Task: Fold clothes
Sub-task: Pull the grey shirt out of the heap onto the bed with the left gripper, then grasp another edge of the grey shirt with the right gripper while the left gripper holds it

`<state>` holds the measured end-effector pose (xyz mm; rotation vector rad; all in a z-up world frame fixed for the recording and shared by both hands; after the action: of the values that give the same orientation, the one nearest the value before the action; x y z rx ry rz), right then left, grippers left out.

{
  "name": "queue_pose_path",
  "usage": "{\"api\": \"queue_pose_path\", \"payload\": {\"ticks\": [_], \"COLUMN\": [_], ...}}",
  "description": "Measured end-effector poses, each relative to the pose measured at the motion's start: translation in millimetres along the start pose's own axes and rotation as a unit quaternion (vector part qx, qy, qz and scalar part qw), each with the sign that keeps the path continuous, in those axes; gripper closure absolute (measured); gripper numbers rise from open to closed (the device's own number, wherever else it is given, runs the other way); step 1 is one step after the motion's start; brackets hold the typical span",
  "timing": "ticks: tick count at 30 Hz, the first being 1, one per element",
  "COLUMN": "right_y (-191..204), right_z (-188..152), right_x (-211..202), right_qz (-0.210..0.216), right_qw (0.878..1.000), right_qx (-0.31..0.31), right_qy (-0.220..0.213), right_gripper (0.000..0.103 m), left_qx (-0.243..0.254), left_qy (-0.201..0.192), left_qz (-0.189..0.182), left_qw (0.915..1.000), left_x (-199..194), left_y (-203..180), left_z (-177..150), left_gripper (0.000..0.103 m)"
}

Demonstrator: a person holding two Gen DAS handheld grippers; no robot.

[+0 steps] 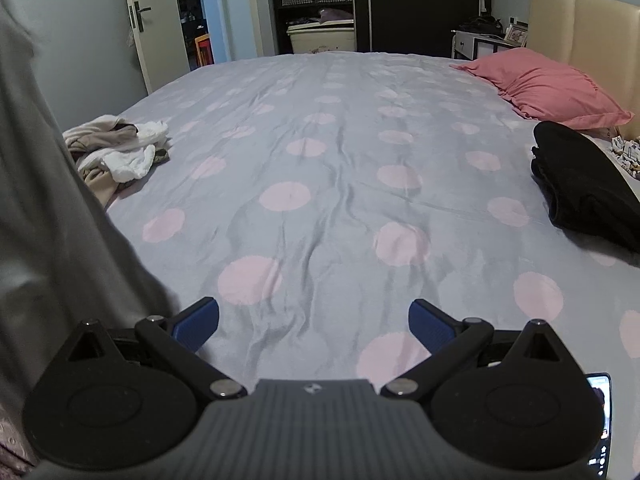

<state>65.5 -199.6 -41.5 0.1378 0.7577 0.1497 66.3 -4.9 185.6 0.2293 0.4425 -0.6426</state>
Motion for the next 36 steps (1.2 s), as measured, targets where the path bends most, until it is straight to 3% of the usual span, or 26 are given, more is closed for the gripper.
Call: {"api": "queue_pose_path", "payload": {"ticks": [2,6,12,15,18,23,29,31,33,36], "right_y": [-1,0,22,36,48,71,81,82,83,84], "right_z": [-3,-8,-14,-22,-35,-75,-92,-92,-92,-93], "right_x": [2,5,3,4,5,12,25,27,29,32], "right_qz": [-0.001,0.003,0.055,0.076,0.087,0.103,0.099,0.099,0.1,0.102], "right_qw": [1.0,1.0,0.998,0.996,0.994,0.984,0.98,0.98,0.98,0.979], "right_qx": [-0.002,-0.003,-0.02,-0.036,-0.045,-0.085,-0.102,-0.102,-0.103,-0.103], "right_qy": [0.006,0.014,0.021,0.032,0.051,0.115,0.137,0.138,0.141,0.145], "right_gripper": [0.001,0.001,0.003,0.015,0.025,0.025,0.025,0.025,0.025,0.025], "left_qx": [-0.014,-0.06,-0.128,-0.16,-0.175,-0.177,-0.145,-0.124,-0.096,-0.037], "left_qy": [0.028,0.071,0.134,0.162,0.165,0.157,0.16,0.164,0.17,0.176], "left_qz": [0.035,0.068,0.116,0.137,0.141,0.138,0.129,0.13,0.139,0.155], "left_qw": [0.9989,0.9934,0.9759,0.9641,0.9603,0.9619,0.9679,0.9699,0.9708,0.9715], "left_x": [7,7,4,1,-1,-4,4,7,10,13], "left_y": [23,60,113,134,135,133,128,126,123,114], "left_z": [-23,-75,-154,-192,-208,-219,-221,-221,-220,-216], "left_gripper": [0.103,0.103,0.103,0.103,0.103,0.103,0.102,0.096,0.082,0.075]}}
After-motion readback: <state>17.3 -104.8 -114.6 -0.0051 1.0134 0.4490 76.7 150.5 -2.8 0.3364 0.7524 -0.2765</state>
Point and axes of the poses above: each gripper's, at about its wrist camera, not at the fingertips, and x roughly the way its jaws point, y to its left, z to its top, the point moved 10 cm from there along x, roughly the way its jaws point, and after that the axes turned 8 degrees about x, right-handed, at the moved point
